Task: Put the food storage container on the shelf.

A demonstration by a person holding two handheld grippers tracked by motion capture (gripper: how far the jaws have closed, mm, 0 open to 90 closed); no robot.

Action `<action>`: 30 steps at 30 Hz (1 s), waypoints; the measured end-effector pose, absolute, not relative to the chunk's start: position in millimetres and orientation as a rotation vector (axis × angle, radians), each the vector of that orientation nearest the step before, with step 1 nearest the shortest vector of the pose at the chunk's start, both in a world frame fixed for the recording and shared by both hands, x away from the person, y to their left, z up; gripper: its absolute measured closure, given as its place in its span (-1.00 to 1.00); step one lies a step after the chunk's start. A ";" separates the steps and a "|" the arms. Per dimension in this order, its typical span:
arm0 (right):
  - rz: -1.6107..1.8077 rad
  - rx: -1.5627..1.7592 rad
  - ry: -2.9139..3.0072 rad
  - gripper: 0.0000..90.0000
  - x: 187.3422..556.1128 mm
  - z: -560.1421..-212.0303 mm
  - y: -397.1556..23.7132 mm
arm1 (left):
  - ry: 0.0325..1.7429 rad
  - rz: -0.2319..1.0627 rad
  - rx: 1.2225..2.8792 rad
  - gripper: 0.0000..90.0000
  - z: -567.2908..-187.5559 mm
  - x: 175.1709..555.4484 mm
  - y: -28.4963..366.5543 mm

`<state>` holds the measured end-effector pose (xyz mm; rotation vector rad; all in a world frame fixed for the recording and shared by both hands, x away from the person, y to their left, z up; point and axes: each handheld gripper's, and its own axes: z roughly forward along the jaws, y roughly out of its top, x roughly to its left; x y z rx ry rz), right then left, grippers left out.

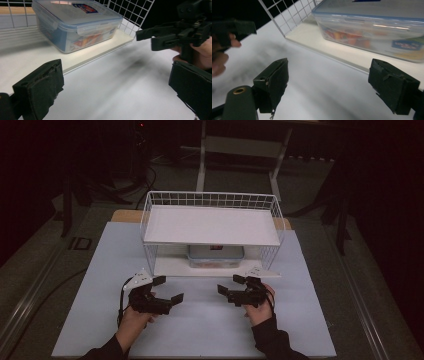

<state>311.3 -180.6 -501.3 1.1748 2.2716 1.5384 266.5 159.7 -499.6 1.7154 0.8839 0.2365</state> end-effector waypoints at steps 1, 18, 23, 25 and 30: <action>1.524 1.163 2.273 -0.64 308.1 -501.4 -182.7 | 0.881 0.238 1.712 -1.00 -499.6 265.7 159.6; 1.426 1.060 2.293 -0.64 264.1 -504.7 -217.2 | 0.860 0.233 1.728 -1.00 -500.5 262.9 157.3; 1.400 1.087 2.301 -0.64 256.9 -508.0 -225.6 | 0.842 0.254 1.745 -1.00 -500.7 261.5 155.1; 1.378 1.097 2.291 -0.64 254.0 -508.3 -230.6 | 0.834 0.255 1.754 -1.00 -500.5 261.0 154.1; 1.374 1.132 2.260 -0.64 252.7 -508.8 -239.8 | 0.831 0.248 1.754 -1.00 -501.7 260.9 153.3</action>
